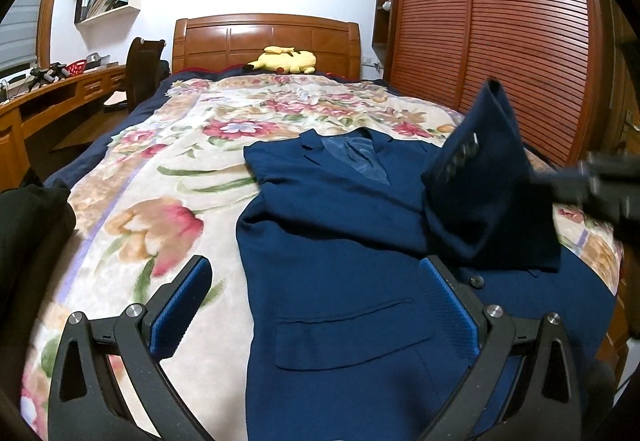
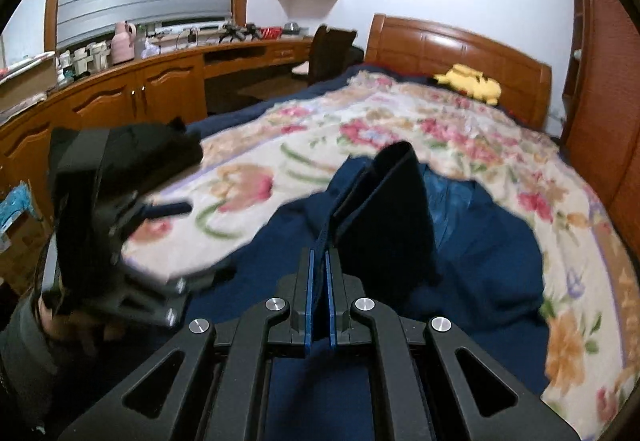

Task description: Fold large clothes

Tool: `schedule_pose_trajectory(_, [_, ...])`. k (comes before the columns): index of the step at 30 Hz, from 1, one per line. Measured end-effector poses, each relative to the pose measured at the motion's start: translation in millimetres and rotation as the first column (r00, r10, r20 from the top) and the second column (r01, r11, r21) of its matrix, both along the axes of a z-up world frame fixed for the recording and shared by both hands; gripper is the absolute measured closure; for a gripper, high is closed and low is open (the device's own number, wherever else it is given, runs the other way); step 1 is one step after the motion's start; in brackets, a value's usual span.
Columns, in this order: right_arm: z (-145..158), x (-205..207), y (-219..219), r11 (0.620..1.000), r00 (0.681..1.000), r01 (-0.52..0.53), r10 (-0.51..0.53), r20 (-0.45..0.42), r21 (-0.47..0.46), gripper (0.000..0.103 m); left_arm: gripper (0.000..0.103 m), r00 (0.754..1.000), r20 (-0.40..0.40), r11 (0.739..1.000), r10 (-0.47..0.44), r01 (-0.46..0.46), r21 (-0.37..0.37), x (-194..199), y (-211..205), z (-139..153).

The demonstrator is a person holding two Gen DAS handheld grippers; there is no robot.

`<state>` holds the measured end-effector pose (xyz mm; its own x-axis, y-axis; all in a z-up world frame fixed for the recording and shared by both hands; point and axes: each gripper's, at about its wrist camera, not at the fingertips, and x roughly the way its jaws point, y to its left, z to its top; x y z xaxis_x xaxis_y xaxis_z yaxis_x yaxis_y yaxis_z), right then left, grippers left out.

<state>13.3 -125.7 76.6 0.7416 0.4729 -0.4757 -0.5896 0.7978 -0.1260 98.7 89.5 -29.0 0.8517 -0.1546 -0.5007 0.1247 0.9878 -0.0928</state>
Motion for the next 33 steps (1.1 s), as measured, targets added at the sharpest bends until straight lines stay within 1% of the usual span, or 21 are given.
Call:
schedule_pose_trajectory(3, [-19.4,-11.5,-5.9,1.000,0.999,0.010,-0.010,-0.035,-0.006,0.098,0.000,1.000,0.001,1.000,-0.005,0.005,0.002,-1.8,-2.2,-0.3])
schedule_pose_trajectory(8, [-42.4,-31.4,-16.6,0.999,0.997,0.036,-0.037,-0.066,-0.024,0.098,0.000,1.000,-0.002,1.000,-0.008,0.008,0.012,-6.5,-4.2,-1.5])
schedule_pose_trajectory(10, [-48.0,-36.3,-20.1,0.999,0.994,0.045,-0.045,-0.101,-0.010,0.098,0.000,1.000,-0.004,1.000,-0.008,0.008,0.011,-8.5,-4.0,-1.4])
schedule_pose_trajectory(13, [-56.9,-42.6,-22.9,0.998,0.989,0.058,-0.059,-0.137,-0.014,0.098,0.000,1.000,-0.005,1.000,-0.008,0.008,0.008,-11.8,-5.2,-1.2])
schedule_pose_trajectory(16, [-54.4,-50.4,-27.3,0.998,0.986,0.058,-0.055,-0.158,0.011,0.098,0.000,1.000,-0.010,1.000,-0.007,0.007,0.012,-15.4,-7.6,-1.7])
schedule_pose_trajectory(20, [-42.6,-61.4,-30.8,0.998,0.991,0.068,-0.067,-0.120,0.007,0.095,0.000,1.000,-0.023,1.000,-0.016,0.016,0.001,-21.0,-12.7,-4.0])
schedule_pose_trajectory(21, [-40.0,-65.2,-33.6,0.997,0.992,0.075,-0.074,-0.105,0.005,0.093,0.000,0.999,-0.026,1.000,-0.020,0.020,-0.001,-21.7,-14.6,-4.5])
schedule_pose_trajectory(25, [-32.1,-74.0,-45.1,0.992,0.991,0.126,-0.126,-0.047,0.001,0.090,0.000,0.999,-0.037,0.999,-0.035,0.036,0.008,-26.1,-27.1,-7.5])
schedule_pose_trajectory(29, [-30.0,-67.6,-57.7,0.980,0.980,0.198,-0.198,0.002,-0.010,0.090,0.000,0.997,-0.045,0.998,-0.058,0.059,0.020,-31.1,-42.2,-8.3])
schedule_pose_trajectory(33, [-34.4,-57.4,-69.9,0.967,0.967,0.253,-0.253,0.014,0.004,0.090,0.000,0.996,-0.040,0.996,-0.084,0.086,0.036,-38.0,-58.2,-8.1])
